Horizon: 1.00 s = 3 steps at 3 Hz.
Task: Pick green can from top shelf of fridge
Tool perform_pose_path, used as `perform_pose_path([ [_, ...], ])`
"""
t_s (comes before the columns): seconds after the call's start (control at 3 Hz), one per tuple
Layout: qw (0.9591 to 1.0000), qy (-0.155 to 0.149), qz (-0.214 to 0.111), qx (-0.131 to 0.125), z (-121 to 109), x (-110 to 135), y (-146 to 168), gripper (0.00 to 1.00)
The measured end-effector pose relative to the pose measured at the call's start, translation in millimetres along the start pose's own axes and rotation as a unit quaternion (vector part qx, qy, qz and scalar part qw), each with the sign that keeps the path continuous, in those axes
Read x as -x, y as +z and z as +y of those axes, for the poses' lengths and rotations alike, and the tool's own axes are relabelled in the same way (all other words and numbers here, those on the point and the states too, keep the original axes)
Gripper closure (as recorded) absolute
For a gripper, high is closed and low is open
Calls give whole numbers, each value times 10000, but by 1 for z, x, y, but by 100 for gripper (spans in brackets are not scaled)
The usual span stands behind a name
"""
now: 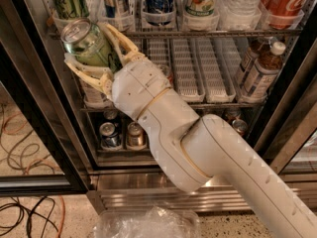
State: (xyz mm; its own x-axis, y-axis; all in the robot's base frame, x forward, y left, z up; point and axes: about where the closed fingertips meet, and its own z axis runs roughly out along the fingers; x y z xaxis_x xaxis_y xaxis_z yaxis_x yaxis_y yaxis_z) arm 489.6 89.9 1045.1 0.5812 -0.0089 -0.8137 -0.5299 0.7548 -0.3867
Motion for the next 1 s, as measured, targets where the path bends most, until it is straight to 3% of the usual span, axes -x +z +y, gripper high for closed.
perform_pose_path([
  [0.33,9997,201,34,-130,10,0,-24,100],
  [1.0,9984,507,235,-114,79,20,-107,100],
])
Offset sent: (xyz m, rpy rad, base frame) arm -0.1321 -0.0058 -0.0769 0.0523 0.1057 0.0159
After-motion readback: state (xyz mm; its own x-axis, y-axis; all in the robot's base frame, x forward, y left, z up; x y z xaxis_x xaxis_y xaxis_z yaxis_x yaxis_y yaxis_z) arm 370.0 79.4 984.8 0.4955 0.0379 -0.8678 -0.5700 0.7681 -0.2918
